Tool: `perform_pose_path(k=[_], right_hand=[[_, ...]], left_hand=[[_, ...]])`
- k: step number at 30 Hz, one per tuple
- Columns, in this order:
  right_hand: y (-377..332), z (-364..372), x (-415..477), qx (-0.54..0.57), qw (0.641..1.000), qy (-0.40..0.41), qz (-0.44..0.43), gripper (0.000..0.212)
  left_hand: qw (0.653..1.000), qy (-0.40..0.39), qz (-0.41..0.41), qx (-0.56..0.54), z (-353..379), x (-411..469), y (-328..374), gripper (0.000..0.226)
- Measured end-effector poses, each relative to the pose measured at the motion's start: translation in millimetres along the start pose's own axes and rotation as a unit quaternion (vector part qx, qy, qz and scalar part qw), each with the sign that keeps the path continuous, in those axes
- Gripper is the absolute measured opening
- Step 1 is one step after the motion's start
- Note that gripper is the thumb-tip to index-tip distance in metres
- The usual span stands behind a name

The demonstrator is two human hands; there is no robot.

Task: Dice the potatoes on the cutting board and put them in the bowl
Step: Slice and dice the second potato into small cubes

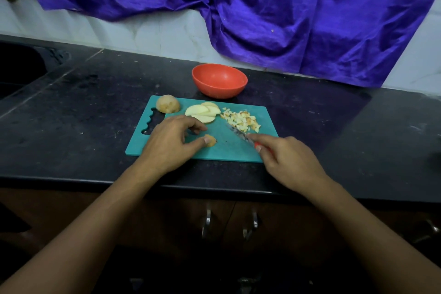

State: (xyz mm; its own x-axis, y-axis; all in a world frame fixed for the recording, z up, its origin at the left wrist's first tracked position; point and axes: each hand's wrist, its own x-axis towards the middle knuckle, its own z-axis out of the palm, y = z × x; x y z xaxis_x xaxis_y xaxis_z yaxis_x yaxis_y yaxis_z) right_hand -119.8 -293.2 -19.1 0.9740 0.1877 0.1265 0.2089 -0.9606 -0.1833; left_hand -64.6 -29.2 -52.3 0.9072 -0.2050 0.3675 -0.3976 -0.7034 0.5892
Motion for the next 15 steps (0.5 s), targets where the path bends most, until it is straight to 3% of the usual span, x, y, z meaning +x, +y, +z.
perform_pose_path(k=[6,15], right_hand=[[-19,-10,9,0.104,0.994,-0.008,0.031,0.037],[-49,-18,29,0.105,0.991,-0.067,0.04,0.033]], left_hand=[[0.999,-0.022,-0.014,0.018,-3,0,5,0.028],[0.997,0.013,-0.056,0.045,6,3,15,0.025]])
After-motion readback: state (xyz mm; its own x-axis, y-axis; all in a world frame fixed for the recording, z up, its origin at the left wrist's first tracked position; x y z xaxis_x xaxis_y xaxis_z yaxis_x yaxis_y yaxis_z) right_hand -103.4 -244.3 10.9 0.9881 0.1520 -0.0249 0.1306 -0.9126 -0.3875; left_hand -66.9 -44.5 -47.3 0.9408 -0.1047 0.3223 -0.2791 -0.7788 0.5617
